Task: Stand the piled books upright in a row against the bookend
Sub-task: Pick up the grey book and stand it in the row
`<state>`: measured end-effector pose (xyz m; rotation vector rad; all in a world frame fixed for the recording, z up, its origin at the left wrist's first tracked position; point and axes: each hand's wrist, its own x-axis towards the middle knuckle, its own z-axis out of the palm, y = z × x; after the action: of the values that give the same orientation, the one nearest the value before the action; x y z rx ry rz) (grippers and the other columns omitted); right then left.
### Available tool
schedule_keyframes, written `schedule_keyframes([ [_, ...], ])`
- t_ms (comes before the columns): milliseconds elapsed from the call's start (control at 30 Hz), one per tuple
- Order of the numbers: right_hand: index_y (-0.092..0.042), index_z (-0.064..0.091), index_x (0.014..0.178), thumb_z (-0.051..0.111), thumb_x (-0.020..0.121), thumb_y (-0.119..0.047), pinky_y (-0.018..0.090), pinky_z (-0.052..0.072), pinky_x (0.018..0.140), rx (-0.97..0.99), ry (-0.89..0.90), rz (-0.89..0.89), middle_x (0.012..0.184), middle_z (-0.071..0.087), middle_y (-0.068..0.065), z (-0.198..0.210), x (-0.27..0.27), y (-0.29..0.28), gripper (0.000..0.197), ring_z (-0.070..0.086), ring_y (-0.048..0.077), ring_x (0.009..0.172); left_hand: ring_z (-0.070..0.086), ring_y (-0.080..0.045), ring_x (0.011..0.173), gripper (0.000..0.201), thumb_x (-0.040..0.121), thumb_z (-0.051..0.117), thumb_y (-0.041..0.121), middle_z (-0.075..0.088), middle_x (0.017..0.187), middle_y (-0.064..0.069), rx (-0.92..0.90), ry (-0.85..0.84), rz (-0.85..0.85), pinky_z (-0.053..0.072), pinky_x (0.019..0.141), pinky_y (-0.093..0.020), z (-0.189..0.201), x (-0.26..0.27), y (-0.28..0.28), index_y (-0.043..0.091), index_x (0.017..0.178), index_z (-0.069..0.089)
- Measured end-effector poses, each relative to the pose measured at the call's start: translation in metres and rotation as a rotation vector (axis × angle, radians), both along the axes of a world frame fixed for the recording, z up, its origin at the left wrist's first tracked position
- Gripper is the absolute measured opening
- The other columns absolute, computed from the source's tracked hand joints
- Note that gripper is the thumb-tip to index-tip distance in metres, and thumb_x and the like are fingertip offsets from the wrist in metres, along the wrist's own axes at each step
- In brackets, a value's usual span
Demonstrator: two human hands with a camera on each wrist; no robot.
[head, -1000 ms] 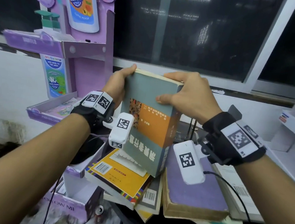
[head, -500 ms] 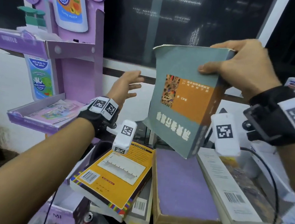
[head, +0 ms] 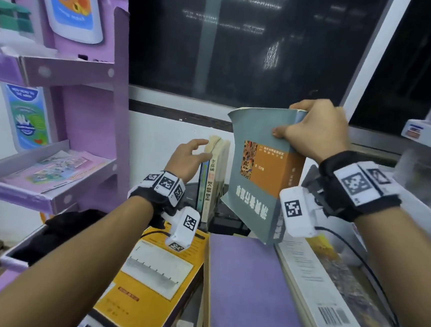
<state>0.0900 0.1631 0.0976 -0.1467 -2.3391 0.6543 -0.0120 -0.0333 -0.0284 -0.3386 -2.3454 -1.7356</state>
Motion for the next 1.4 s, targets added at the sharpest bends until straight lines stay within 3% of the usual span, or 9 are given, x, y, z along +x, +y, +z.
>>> schedule_keyframes([
  [300,-0.010,0.064,0.112,0.069,0.079,-0.023,0.034,0.047,0.085,0.025,-0.044,-0.094,0.111,0.062,0.016,-0.036,-0.058,-0.015,0.036,0.055,0.034,0.107,0.041,-0.020,0.130,0.035,0.091,0.061,0.021,0.049,0.136,-0.007,-0.097,0.106,-0.007,0.030,0.109,-0.032,-0.014,-0.024,0.017,0.019,0.126,0.060],
  [433,-0.009,0.061,0.114,0.065,0.080,-0.021,0.036,0.049,0.082,0.024,-0.055,-0.118,0.110,0.064,0.017,-0.053,-0.085,-0.020,0.036,0.057,0.037,0.103,0.046,-0.019,0.122,0.025,0.090,0.061,0.026,0.054,0.127,-0.004,-0.145,0.147,0.008,0.032,0.100,-0.026,-0.024,-0.034,0.017,0.025,0.115,0.062],
  [600,-0.014,0.061,0.113,0.061,0.081,-0.020,0.036,0.048,0.077,0.012,-0.070,-0.117,0.104,0.066,0.015,-0.076,-0.112,-0.025,0.032,0.059,0.038,0.097,0.062,-0.023,0.100,0.015,0.088,0.062,0.033,0.063,0.118,0.003,-0.059,0.121,-0.007,0.050,0.091,-0.043,-0.029,-0.041,0.016,0.033,0.103,0.062],
  [667,-0.015,0.060,0.106,0.061,0.081,-0.022,0.035,0.047,0.073,0.012,-0.069,-0.108,0.098,0.067,0.013,-0.085,-0.118,-0.028,0.026,0.060,0.037,0.091,0.065,-0.022,0.090,0.012,0.087,0.063,0.033,0.065,0.114,0.004,-0.042,0.124,-0.009,0.053,0.084,-0.040,-0.030,-0.042,0.016,0.034,0.099,0.063],
  [767,-0.016,0.058,0.116,0.063,0.084,-0.026,0.038,0.051,0.078,0.001,-0.094,-0.098,0.100,0.067,0.013,-0.097,-0.124,-0.033,0.035,0.061,0.037,0.094,0.067,-0.021,0.081,0.011,0.088,0.063,0.032,0.066,0.115,0.004,-0.024,0.136,-0.019,0.052,0.073,-0.028,-0.031,-0.043,0.017,0.032,0.099,0.063],
  [900,-0.018,0.060,0.112,0.065,0.082,-0.030,0.037,0.054,0.076,-0.024,-0.109,-0.060,0.097,0.069,0.013,-0.111,-0.126,-0.041,0.033,0.063,0.036,0.092,0.068,-0.018,0.080,0.010,0.089,0.063,0.031,0.065,0.121,0.003,-0.014,0.145,-0.037,0.053,0.071,-0.026,-0.032,-0.044,0.016,0.032,0.099,0.063],
  [1067,-0.021,0.059,0.120,0.064,0.086,-0.035,0.027,0.038,0.069,-0.031,-0.163,-0.007,0.107,0.069,0.009,-0.112,-0.117,-0.049,0.037,0.060,0.031,0.100,0.068,-0.017,0.079,0.009,0.088,0.064,0.033,0.067,0.111,0.007,0.004,0.154,-0.042,0.056,0.075,-0.033,-0.035,-0.046,0.015,0.036,0.097,0.063],
  [1200,-0.024,0.055,0.132,0.064,0.087,-0.037,0.024,0.040,0.075,-0.053,-0.189,0.055,0.119,0.066,0.005,-0.108,-0.105,-0.052,0.048,0.056,0.025,0.110,0.068,-0.019,0.079,0.010,0.087,0.064,0.035,0.067,0.107,0.009,0.012,0.157,-0.036,0.056,0.079,-0.039,-0.036,-0.048,0.015,0.036,0.097,0.062],
  [1400,-0.027,0.042,0.143,0.075,0.077,-0.042,0.004,0.033,0.061,-0.110,-0.344,0.213,0.132,0.057,0.001,-0.100,-0.112,-0.040,0.075,0.055,0.017,0.113,0.068,-0.019,0.090,0.012,0.087,0.065,0.033,0.065,0.111,0.010,0.046,0.147,-0.062,0.055,0.083,-0.042,-0.036,-0.050,0.007,0.037,0.098,0.064],
])
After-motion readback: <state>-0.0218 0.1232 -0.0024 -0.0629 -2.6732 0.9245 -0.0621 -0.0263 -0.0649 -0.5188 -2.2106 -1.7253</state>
